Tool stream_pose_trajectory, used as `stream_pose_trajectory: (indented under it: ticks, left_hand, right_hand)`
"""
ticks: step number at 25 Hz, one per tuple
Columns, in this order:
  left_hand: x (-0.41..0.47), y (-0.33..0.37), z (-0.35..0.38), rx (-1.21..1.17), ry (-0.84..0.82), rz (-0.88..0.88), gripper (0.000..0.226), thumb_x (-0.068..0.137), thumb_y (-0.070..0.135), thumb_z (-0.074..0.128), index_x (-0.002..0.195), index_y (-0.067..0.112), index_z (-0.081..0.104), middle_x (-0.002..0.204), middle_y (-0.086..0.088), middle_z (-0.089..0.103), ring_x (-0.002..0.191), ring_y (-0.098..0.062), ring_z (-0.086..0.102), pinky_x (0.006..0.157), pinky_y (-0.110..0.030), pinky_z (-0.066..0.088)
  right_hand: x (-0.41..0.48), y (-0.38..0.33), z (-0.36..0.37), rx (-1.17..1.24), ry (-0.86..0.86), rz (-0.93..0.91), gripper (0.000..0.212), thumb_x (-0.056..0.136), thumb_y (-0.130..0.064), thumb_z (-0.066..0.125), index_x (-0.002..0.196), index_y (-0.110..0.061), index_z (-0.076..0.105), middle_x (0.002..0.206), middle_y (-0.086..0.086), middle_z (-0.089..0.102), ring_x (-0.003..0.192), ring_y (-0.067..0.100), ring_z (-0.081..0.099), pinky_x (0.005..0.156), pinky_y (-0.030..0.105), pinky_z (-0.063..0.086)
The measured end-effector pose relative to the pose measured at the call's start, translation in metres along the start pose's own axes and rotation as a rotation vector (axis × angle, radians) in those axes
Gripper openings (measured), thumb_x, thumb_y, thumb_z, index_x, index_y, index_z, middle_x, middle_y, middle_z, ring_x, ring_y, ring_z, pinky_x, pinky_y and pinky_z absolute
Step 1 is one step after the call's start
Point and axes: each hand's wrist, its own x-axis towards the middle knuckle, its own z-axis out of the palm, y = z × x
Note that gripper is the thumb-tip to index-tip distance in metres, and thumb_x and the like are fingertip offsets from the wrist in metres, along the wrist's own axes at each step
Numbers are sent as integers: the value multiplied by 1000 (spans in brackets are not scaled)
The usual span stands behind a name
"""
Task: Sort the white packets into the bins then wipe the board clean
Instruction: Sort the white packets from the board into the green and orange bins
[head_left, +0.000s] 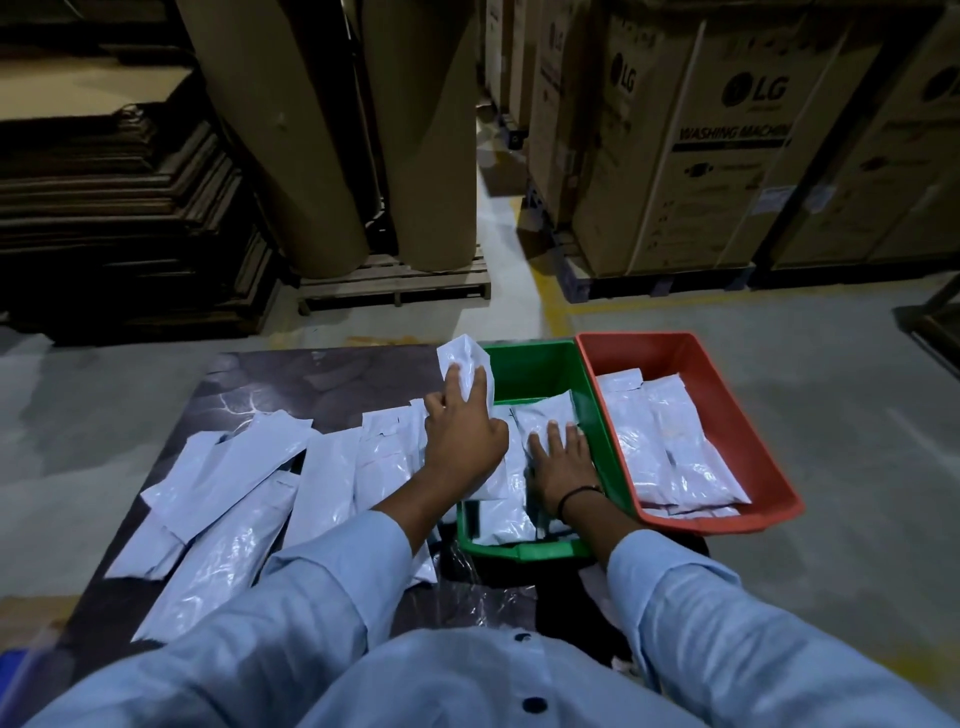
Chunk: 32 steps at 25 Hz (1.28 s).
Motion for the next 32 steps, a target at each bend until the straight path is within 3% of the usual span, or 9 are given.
stream_pose_trajectory:
  ticks: [2,6,12,16,20,28,32]
  left_hand:
    - [0,6,5,3,2,-10,73,95,26,50,160,26,17,170,-5,1,133,-38,25,107,-46,36]
    - [4,15,24,7,-18,-25,75,94,29,52,160,26,17,170,-6,1,137,-40,23,110,-46,33]
    - [2,14,74,47,-217,-116,76,94,26,51,160,27,15,169,-10,-7,146,-46,14,119,-55,21]
    - [2,8,96,79,-313,-165,69,105,41,37,162,20,3,167,-18,-18,152,-48,-3,121,-59,11]
    - [1,-8,103,207,-437,-102,75,106,54,23,161,15,-7,164,-23,-24,151,-47,-20,124,-56,-3]
    - [1,-8,58,321,-189,171,66,107,42,35,163,18,9,169,-18,-4,154,-45,-9,126,-53,-4]
    - [-10,-33,32,156,-14,189,62,104,33,44,161,21,22,169,-16,-6,155,-42,-2,126,-53,9]
  right_hand:
    - [0,-2,-4,98,-8,11,65,100,-45,32,155,-19,11,163,18,-4,148,44,-10,120,54,-2]
    - [-2,6,-41,305,117,-27,60,98,-33,42,153,-19,24,163,19,6,149,42,-1,121,51,7]
    - [-17,35,-66,508,340,-41,53,94,-17,47,147,-17,42,162,17,15,151,34,4,119,49,23]
    - [-32,42,-57,498,375,-66,52,95,-13,46,146,-14,43,162,15,18,151,33,3,120,49,23]
    - [-39,37,-51,404,382,-79,53,95,-14,47,148,-16,40,163,15,14,151,35,0,120,51,19]
    - [-37,11,-56,310,404,-93,61,93,-22,52,152,-18,33,163,17,10,150,38,2,123,48,11]
    - [-32,-20,-61,342,436,-133,64,93,-15,50,153,-15,29,162,19,12,150,41,0,122,51,11]
